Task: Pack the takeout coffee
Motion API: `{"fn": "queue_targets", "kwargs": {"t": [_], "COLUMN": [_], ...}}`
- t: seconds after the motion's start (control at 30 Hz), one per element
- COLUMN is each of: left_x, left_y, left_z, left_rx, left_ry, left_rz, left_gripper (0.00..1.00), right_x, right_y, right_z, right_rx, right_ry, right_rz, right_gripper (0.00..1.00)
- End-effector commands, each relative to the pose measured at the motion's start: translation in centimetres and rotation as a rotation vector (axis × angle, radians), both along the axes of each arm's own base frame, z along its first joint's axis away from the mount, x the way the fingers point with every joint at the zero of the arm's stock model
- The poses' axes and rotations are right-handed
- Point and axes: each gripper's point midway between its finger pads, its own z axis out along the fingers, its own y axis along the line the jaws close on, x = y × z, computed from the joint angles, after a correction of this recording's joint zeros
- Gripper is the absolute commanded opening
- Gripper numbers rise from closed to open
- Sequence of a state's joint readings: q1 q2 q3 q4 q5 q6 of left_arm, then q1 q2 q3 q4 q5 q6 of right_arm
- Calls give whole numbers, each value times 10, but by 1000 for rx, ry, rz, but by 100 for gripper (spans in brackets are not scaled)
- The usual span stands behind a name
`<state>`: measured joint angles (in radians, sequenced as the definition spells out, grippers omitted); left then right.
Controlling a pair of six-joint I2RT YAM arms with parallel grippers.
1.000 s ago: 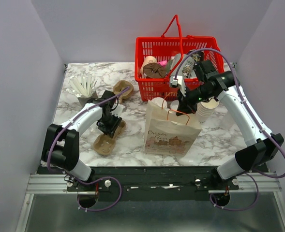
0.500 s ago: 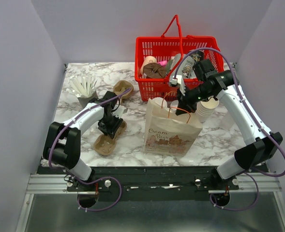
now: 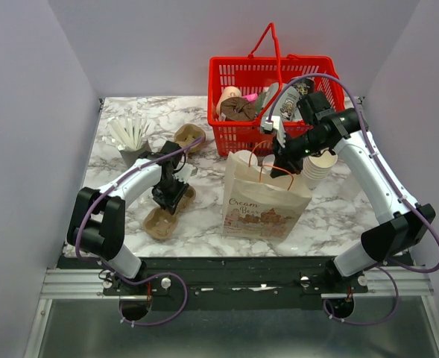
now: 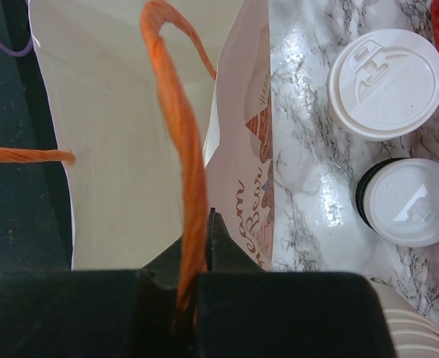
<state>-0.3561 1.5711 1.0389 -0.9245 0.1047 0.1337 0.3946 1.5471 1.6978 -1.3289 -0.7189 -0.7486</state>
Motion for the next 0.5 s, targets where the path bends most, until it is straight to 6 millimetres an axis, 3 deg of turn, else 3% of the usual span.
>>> {"fn": "queue_targets", "kwargs": {"t": [0.0,0.07,0.1,0.2,0.47], "left_x": [-1,-3,-6,-19,-28], "left_y": [2,4,6,6,-16], "left_z": [9,13,17,30,98], "left_rx": [17,16,15,-34,-318], "left_ry": [-1,-2,12,38,-164], "left_rz": [-35,-61,-64,-104,-239], "left_gripper": [19,14,7,3,0], "right_x": [-12,-13,-14,-18,-21], "right_y": [-7,-10,-12,-18,-29], "right_z": [-4,0,2,8,18], "right_rx": [-51,-54,-58,-74,-94], "right_ry": [60,35,27,-6,-93], "right_rz": [-4,-6,-5,-11,-44], "right_gripper": [1,1,0,1,1]}}
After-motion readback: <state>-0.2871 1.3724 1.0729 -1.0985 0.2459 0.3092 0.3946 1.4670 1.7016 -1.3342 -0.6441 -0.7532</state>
